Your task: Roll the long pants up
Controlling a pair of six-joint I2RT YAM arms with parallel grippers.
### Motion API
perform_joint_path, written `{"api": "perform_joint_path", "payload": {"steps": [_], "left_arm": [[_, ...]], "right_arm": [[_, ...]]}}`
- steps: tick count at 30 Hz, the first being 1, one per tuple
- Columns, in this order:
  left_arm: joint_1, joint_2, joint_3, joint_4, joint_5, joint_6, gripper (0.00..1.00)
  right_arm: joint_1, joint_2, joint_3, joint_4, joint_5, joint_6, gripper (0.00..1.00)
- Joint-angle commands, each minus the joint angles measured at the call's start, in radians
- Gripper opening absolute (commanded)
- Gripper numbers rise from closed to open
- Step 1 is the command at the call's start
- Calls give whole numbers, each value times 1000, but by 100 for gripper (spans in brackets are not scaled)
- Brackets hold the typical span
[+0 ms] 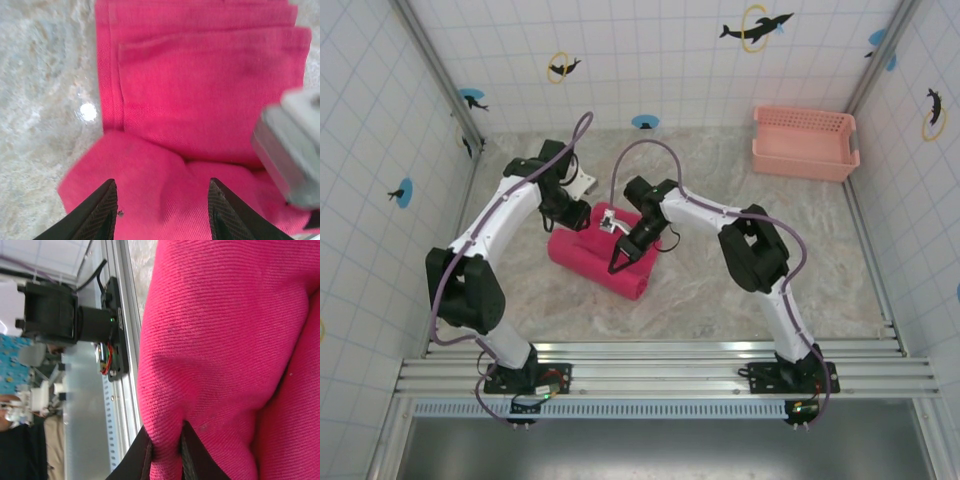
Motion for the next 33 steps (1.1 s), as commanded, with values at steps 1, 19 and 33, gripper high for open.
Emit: {"api": "perform_joint_path", "payload": {"steps": [1,19,33], "left_arm": [[3,-20,-38,-12,24,7,49],[-36,165,33,18,57,-8,48],[-39,458,195,22,33,-37,50]], "right_arm": [[-40,55,44,6,-44,85,0],[-181,109,-196,426,150,389,0],[-183,44,-220,356,360,284,22]]}}
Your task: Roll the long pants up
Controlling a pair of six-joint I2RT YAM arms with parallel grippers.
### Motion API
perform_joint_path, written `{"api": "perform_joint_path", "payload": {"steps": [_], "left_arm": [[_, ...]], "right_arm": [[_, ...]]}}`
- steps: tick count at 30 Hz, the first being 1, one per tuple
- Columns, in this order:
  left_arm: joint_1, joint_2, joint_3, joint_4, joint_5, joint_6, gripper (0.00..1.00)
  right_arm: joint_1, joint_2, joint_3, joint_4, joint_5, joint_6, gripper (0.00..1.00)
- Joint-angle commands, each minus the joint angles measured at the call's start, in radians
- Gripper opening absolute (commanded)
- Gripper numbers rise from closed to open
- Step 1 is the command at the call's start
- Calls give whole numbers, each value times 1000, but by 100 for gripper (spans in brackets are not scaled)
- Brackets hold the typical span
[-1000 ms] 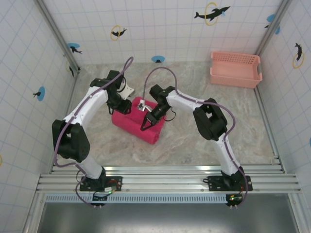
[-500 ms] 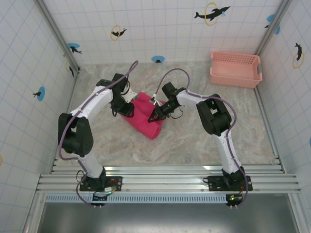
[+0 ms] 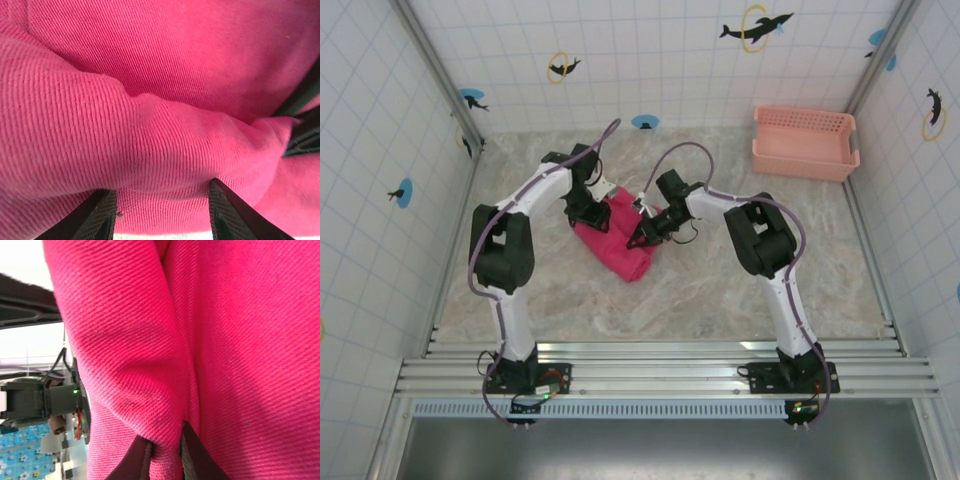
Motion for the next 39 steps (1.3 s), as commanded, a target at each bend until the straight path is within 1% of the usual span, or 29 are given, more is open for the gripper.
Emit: {"api": "perform_joint_path", "payload": {"steps": [1,2,3,4,5,6,7,8,9,10,11,13,14,15,16,17,18,19,20,21,22,23,25,26,27,32,33,35,39], "left_arm": [[-2,101,16,3,-32,-11,50],[-2,114,18,4,-32,-9,50],[-3,127,18,6,-26,-7,50],[-2,137,17,8,-21,-7,50],[-2,145,16,10,-17,-7,50],[-3,153,16,10,-12,-7,50],[-2,157,15,10,-14,-9,50],[-1,160,13,9,-11,-10,50],[-2,165,13,2,-16,-12,50],[-1,165,11,-1,-22,-16,50],[-1,163,2,-6,-24,-23,50],[-1,151,-22,-18,-28,-32,50],[-1,139,-40,-18,-24,-35,50],[0,126,-64,-16,-20,-42,50],[0,114,-83,-15,-20,-48,50],[3,104,-100,-17,-22,-48,50],[-1,99,-114,-24,-26,-54,50],[-1,97,-121,-33,-32,-59,50],[0,98,-126,-45,-40,-59,50],[-1,99,-129,-59,-48,-60,50],[0,99,-131,-70,-50,-61,50],[0,96,-136,-73,-55,-66,50],[0,90,-147,-69,-55,-77,50],[0,87,-151,-62,-48,-78,50],[-1,87,-149,-57,-44,-78,50],[0,101,-114,-67,-28,-79,50],[-1,101,-108,-70,-27,-79,50],[-1,100,-103,-71,-33,-78,50],[-1,97,-106,-82,-35,-74,50]], "right_arm": [[-3,-69,-71,-65,346,-78,27],[0,-122,-89,-73,402,-95,33],[8,-166,-107,-83,456,-119,35],[17,-217,-120,-92,495,-141,36],[30,-261,-130,-113,564,-152,37],[59,-318,-138,-138,651,-187,43],[86,-357,-138,-163,740,-214,47],[129,-399,-136,-194,874,-222,56],[171,-430,-136,-207,962,-252,58],[226,-459,-134,-224,1075,-280,59],[280,-481,-135,-230,1220,-292,61],[397,-511,-154,-212,1456,-365,64],[450,-523,-178,-168,1576,-400,66],[490,-534,-212,-116,1616,-448,72],[513,-534,-230,-88,1643,-459,72],[521,-526,-237,-93,1619,-456,71],[510,-513,-223,-137,1497,-480,60],[500,-502,-204,-169,1431,-468,56],[484,-501,-195,-193,1287,-483,57],[482,-507,-200,-186,1246,-459,59],[488,-518,-221,-163,1232,-455,66],[499,-530,-245,-136,1215,-462,68],[539,-546,-293,-76,1230,-479,69],[563,-543,-301,-60,1267,-481,70],[590,-532,-299,-55,1283,-486,72],[682,-475,-259,-33,1293,-433,74],[695,-462,-256,-19,1278,-420,74],[720,-435,-255,16,1296,-406,75],[719,-355,-227,57,1296,-414,76]]}}
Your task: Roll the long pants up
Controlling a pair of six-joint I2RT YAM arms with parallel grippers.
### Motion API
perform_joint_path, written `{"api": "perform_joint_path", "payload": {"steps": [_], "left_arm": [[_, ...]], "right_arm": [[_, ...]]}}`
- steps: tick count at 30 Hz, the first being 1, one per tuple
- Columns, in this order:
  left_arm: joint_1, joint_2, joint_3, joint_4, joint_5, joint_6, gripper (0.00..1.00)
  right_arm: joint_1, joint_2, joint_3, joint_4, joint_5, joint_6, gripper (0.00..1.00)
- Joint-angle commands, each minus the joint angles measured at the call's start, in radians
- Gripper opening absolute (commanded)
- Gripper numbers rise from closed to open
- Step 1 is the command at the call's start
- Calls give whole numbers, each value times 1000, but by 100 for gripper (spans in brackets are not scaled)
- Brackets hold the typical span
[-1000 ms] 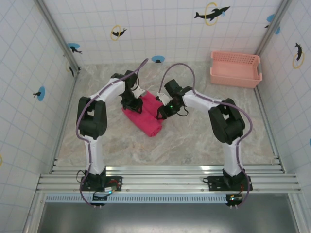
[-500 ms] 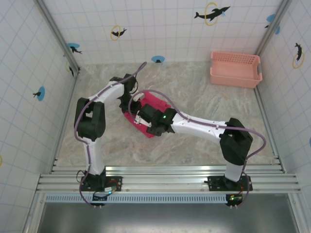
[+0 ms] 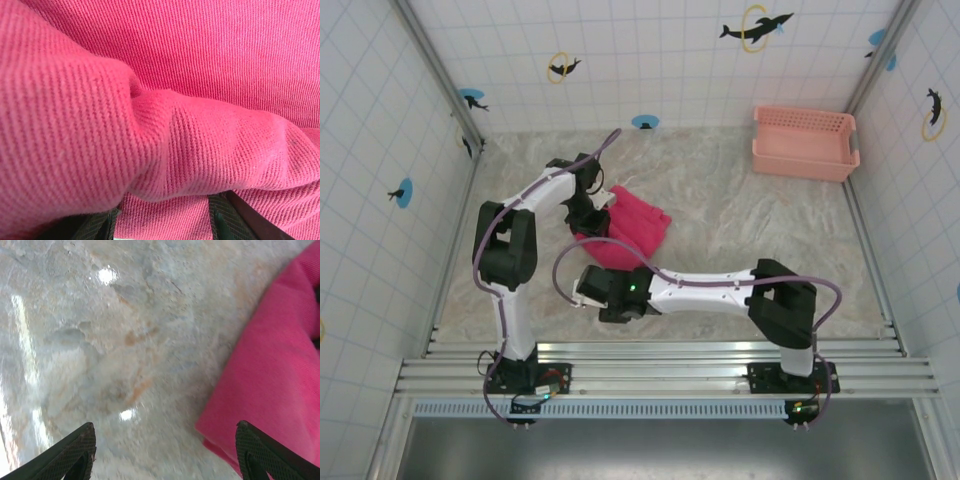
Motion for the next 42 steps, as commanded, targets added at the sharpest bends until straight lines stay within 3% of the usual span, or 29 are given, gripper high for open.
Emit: {"api": "perform_joint_path", "payload": {"steps": [1,13,17,22,27,35,37,42], "left_arm": [[3,77,-45,-84,-32,-5,50],[4,85,-46,-112,-56,41,51],[3,91,-44,-120,-60,52,51],[4,85,-42,-130,-59,66,51],[5,67,-40,-142,-60,88,53],[25,-57,-23,-163,-62,82,60],[38,-99,-18,-168,-70,78,64],[83,-210,4,-181,-103,71,67]], "right_arm": [[-13,72,37,69,32,10,76],[-92,289,69,238,371,-135,76],[-144,360,117,210,384,-125,74],[-228,385,175,85,303,-48,47],[-283,350,147,32,90,-109,23],[-348,232,170,-173,-444,-220,14],[-373,195,162,-188,-550,-213,9],[-482,158,194,-224,-958,-119,7]]}}
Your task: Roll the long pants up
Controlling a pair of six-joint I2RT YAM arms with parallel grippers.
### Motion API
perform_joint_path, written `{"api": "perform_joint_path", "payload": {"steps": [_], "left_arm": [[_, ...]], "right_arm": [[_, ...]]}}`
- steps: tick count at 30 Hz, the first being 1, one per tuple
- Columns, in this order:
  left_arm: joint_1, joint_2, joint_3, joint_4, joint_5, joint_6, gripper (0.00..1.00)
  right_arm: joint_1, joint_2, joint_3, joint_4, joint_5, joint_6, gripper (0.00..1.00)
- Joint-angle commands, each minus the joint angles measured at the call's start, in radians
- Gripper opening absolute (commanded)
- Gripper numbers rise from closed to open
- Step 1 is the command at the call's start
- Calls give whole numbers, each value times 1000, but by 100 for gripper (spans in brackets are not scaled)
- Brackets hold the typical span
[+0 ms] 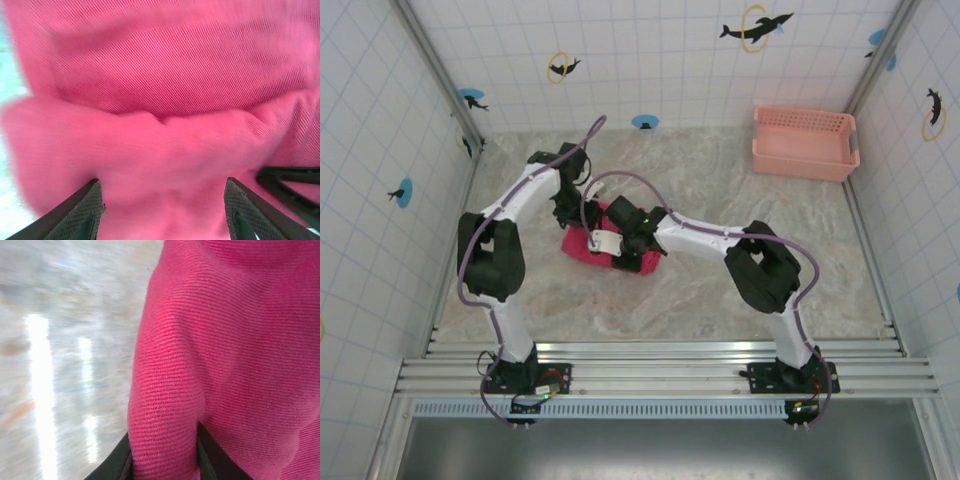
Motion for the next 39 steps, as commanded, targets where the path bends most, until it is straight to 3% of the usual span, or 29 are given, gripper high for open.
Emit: {"api": "perform_joint_path", "payload": {"steps": [1,5,11,18,25,33,39], "left_arm": [[30,-77,2,-124,-89,44,67],[29,-106,18,-148,-105,57,67],[28,-137,-50,-119,-55,58,66],[-4,-163,-76,-110,-50,49,66],[-60,-159,-39,-114,-34,24,66],[-121,-95,-64,-69,-12,-2,66],[-129,35,-18,-36,-40,-7,66]], "right_arm": [[-104,-7,25,-186,-456,138,7],[-170,41,106,-224,-706,276,7],[-198,205,261,-331,-952,500,9],[-204,292,304,-331,-1000,547,9],[-276,364,311,-326,-981,537,9],[-323,494,335,-325,-989,509,9],[-335,553,374,-325,-992,517,9]]}}
